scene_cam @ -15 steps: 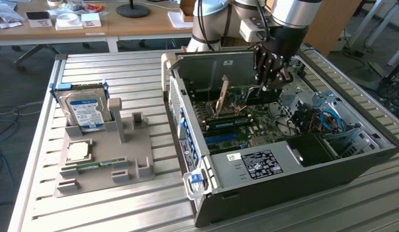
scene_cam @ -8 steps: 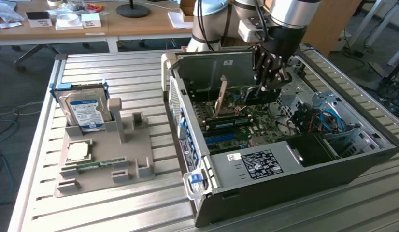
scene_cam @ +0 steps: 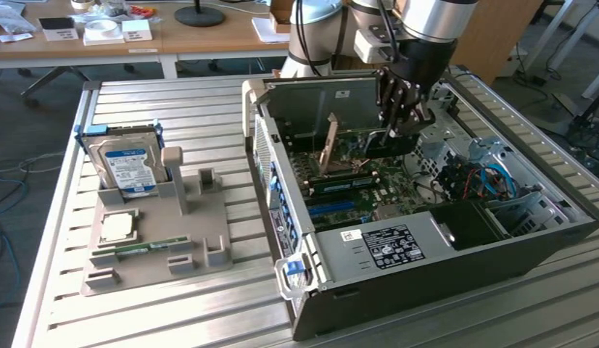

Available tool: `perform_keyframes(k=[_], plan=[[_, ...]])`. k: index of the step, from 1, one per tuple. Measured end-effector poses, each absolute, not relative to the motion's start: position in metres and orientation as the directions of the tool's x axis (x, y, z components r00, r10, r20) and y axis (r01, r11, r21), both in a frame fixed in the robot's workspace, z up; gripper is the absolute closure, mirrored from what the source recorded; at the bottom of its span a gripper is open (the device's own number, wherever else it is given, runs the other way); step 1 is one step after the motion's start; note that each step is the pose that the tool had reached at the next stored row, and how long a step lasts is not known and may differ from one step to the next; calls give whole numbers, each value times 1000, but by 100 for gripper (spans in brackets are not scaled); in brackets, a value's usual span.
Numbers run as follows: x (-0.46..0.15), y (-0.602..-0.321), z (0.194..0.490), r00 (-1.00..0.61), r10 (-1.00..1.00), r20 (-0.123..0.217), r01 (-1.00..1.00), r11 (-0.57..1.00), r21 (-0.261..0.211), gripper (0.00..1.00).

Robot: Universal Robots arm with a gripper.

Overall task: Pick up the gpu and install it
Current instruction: 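Insert the gpu into the slot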

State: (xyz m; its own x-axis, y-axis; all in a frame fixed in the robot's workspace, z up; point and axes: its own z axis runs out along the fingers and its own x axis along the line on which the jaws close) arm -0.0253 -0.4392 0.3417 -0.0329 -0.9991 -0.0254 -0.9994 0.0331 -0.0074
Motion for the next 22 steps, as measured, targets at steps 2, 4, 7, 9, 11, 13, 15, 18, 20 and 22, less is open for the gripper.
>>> perform_keyframes(k=[2,4,7,9,11,13,15,18,20,22], plan=[[-26,-439,340,-33,-999,-25,-999,33,-7,73],[-26,-439,338,-33,-999,-25,-999,33,-7,73],[-27,-439,336,-33,-999,-25,-999,33,-7,73],[-27,-439,336,-33,-999,-25,-999,33,-7,73],[-27,-439,336,-33,-999,-25,-999,33,-7,73],[-27,-439,336,-33,-999,-26,-999,33,-7,73],[-27,-441,336,-33,-999,-25,-999,33,-7,73],[-27,-441,336,-33,-999,-25,-999,33,-7,73],[-27,-441,336,-33,-999,-25,-999,33,-7,73],[-28,-441,336,-33,-999,-25,-999,33,-7,73]])
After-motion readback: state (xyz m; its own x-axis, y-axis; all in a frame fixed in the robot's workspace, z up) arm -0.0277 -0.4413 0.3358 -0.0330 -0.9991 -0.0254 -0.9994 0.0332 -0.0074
